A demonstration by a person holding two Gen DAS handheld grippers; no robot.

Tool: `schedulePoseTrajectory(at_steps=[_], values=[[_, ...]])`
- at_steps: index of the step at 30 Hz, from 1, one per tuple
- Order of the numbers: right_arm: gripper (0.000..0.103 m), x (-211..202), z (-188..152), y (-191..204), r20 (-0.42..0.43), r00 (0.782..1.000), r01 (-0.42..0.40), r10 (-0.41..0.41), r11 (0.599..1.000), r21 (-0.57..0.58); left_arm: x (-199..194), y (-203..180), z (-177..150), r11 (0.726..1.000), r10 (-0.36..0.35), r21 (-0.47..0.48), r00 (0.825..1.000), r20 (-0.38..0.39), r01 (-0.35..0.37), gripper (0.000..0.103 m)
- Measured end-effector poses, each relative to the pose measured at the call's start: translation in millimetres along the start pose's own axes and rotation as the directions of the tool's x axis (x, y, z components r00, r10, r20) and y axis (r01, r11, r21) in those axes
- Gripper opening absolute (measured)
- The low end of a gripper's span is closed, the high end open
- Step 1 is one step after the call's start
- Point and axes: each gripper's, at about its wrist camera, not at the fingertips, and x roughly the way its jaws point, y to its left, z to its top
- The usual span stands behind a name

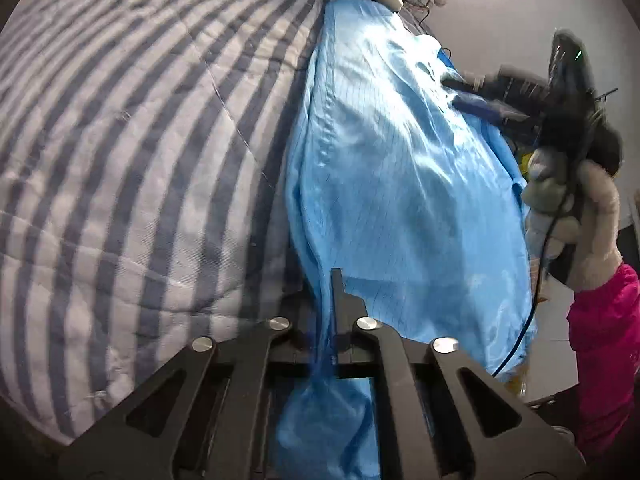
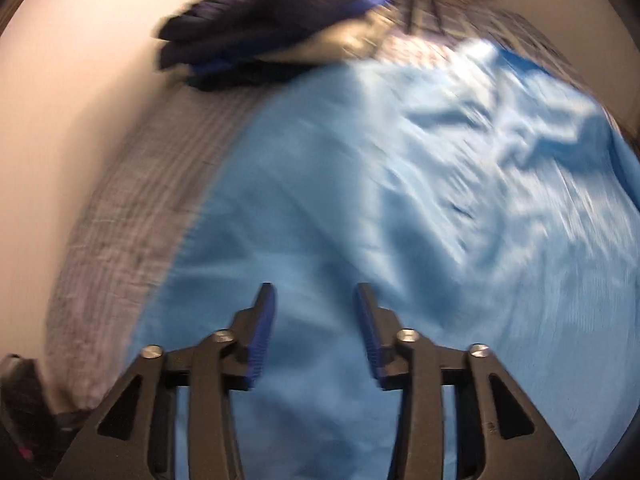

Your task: Fold large clothes

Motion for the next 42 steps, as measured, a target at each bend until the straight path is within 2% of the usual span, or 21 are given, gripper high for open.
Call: schedulePoseTrajectory(at_steps=[3,6,12,18,19,20,22,27,32,37,42], values=[[0.049,2.2,17.3,35.6,-0.031,0.999,-0.044,0.042,0.998,-0.049,-9.8,-11.8,0.4,0.999,-0.016,0.029,0.999,0.042,0.015,0.002],[0.05,19.0,29.6,63.1,-0.089,0.995,-0.043,0.035,0.995,-0.09,-20.6,-29.7,1.1,0.996,-0.03,0.091,0.996,0.078,0.023,0.002],[0.05,62.2,36.0,101.9,-0.206,0.978,0.009,-0.043,0.986,-0.164,-24.4,-61.2,0.3,0.983,-0.035,0.185,0.993,0.113,0.014,0.001],[0.05,90.0,33.0,113.3,-0.248,0.956,0.099,-0.158,0.967,-0.234,-16.9,-85.3,-2.0,0.968,-0.029,0.25,0.993,0.113,0.0,0.001],[0.046,92.7,32.1,112.2,-0.253,0.952,0.11,-0.172,0.965,-0.239,-16.1,-87.6,-2.2,0.967,-0.028,0.255,0.993,0.112,-0.001,0.001],[0.029,94.1,30.9,110.6,-0.253,0.951,0.116,-0.178,0.964,-0.239,-15.0,-90.3,-2.7,0.966,-0.026,0.259,0.993,0.112,-0.004,0.001],[0.007,95.7,29.2,104.7,-0.259,0.949,0.122,-0.18,0.966,-0.226,-16.4,-92.3,-6.8,0.965,-0.025,0.263,0.994,0.111,-0.005,0.001],[0.002,74.8,25.7,78.2,-0.212,0.973,0.058,-0.087,0.989,-0.138,-14.4,-110.5,-7.5,0.956,-0.028,0.293,0.993,0.111,-0.006,0.001],[0.001,35.9,23.2,34.4,-0.11,0.991,-0.078,0.078,0.997,0.004,-10.5,-144.2,-7.3,0.936,-0.03,0.351,0.993,0.111,-0.011,0.001],[0.001,4.5,12.3,-16.0,0.006,0.981,-0.195,0.196,0.97,0.143,-3.2,-173.0,-10.5,0.907,-0.032,0.421,0.995,0.091,-0.01,0.001],[0.001,-16.8,-2.0,-69.8,0.121,0.959,-0.281,0.256,0.92,0.274,15.5,-204.6,-16.8,0.871,-0.037,0.491,0.998,0.051,0.007,0.001]])
